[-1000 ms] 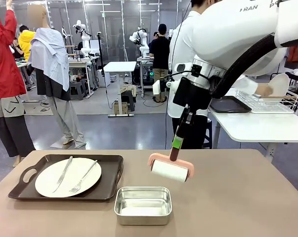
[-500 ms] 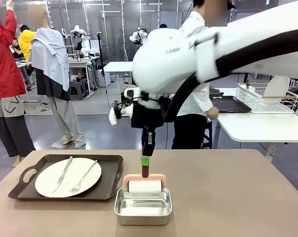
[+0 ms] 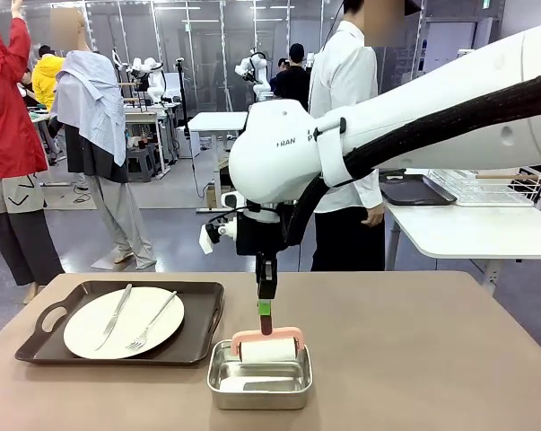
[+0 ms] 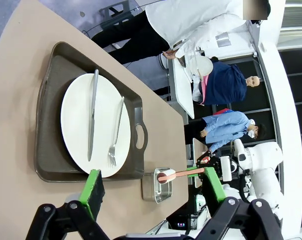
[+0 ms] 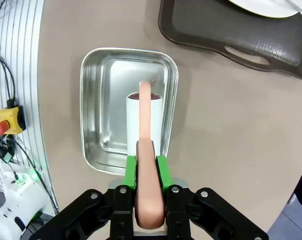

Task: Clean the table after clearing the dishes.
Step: Place the Lint Roller back on top of the Airtight Container.

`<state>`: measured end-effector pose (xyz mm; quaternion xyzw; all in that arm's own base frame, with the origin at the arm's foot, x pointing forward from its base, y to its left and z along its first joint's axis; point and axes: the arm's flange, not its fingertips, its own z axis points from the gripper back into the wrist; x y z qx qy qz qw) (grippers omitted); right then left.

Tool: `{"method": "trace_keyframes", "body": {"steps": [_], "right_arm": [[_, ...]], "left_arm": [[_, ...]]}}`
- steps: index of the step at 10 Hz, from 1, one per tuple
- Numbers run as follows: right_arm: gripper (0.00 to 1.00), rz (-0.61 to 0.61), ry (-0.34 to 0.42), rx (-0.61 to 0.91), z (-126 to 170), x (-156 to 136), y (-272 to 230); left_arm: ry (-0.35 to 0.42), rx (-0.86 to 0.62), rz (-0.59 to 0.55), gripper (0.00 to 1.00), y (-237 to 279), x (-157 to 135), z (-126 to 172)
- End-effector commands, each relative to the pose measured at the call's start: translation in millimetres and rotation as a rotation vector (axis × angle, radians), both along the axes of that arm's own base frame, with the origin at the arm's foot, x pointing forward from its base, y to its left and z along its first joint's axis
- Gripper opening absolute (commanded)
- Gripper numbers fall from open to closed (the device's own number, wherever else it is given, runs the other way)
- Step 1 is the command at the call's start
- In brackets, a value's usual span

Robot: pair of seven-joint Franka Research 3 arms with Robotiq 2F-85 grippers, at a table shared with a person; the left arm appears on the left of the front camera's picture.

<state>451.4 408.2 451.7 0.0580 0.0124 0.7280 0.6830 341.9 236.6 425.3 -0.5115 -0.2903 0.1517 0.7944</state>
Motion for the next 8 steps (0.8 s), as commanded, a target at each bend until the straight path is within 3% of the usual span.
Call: {"method": "trace_keyframes", "body": {"steps": [1,7,8], "right_arm": [[0.21,-0.029,0.002,0.020,-8.5,2.9,7.4],[0.21,-0.078,0.041,0.045,-38.3,25.2,1.7],[0.35,-0.078,0.040,0.041,-38.1,26.3,1.2]], "left_arm": [[-0.014,-0.010,-0.003,1.00,2.4,-1.0,1.9],[-0.014,-0.010,-0.003,1.00,2.4,-1.0,1.9],[-0.014,-0.010,-0.003,1.00,2.4,-1.0,1.9]]}}
